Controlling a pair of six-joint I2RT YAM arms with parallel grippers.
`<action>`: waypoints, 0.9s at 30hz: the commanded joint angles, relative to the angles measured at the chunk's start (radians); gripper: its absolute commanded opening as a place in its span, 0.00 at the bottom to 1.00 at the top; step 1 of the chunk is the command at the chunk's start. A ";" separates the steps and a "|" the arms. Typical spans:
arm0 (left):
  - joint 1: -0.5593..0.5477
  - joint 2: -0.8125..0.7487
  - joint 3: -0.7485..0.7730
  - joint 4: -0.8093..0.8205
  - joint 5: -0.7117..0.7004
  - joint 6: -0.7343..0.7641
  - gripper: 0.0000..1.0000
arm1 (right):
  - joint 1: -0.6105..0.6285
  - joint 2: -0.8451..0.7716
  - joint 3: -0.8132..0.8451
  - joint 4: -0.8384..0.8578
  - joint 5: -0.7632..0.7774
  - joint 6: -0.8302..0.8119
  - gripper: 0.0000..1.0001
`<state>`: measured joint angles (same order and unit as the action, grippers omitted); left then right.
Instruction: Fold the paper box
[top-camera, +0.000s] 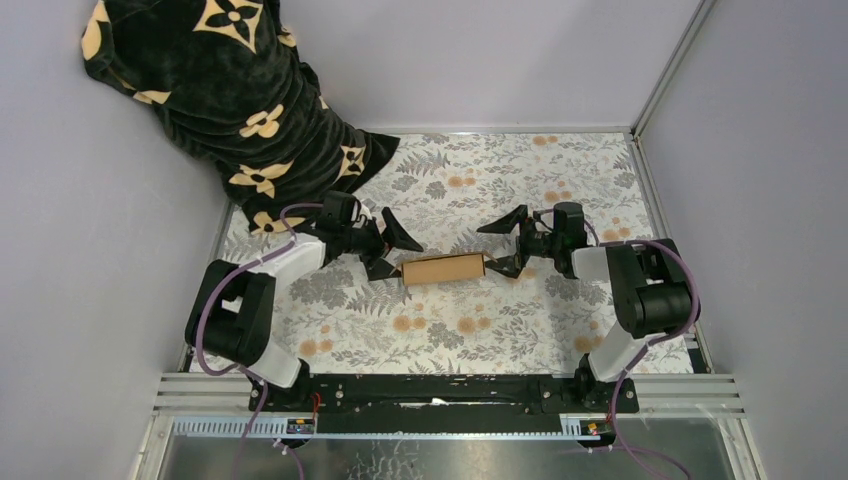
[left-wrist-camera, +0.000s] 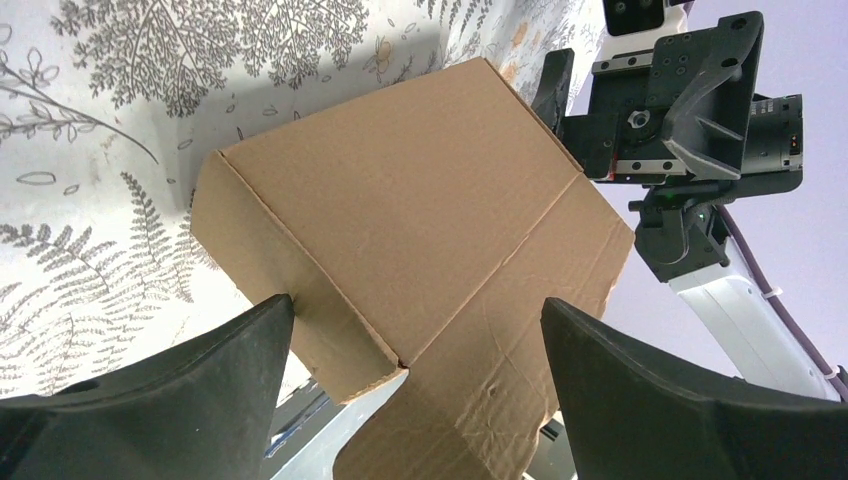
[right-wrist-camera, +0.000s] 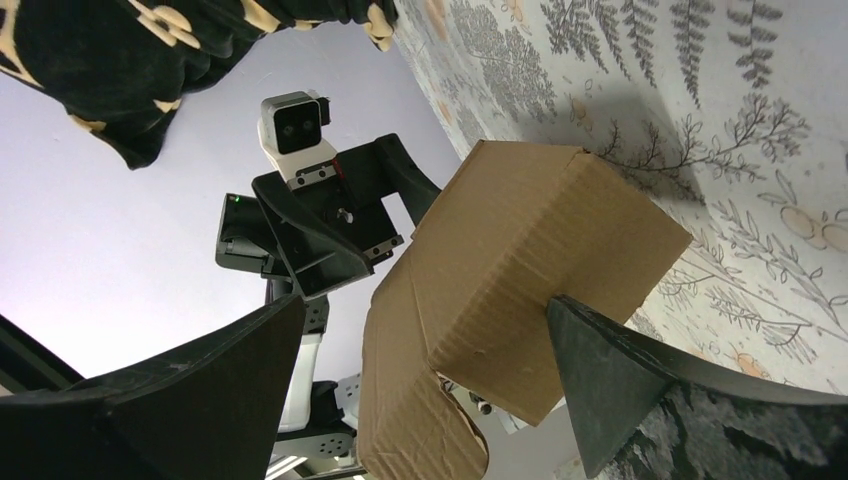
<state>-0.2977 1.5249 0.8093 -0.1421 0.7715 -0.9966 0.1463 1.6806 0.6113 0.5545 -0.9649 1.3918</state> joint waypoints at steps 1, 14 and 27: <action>-0.008 0.043 0.072 0.138 0.105 -0.035 0.98 | 0.022 0.035 0.061 0.026 -0.072 0.041 1.00; 0.054 0.147 0.141 0.172 0.136 -0.036 0.99 | 0.009 0.168 0.160 0.073 -0.066 0.070 1.00; 0.103 0.226 0.217 0.180 0.151 -0.035 0.99 | -0.033 0.235 0.296 -0.031 -0.042 -0.026 1.00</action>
<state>-0.2016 1.7405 0.9840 -0.0502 0.8501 -1.0065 0.1143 1.9064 0.8345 0.5701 -0.9611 1.4155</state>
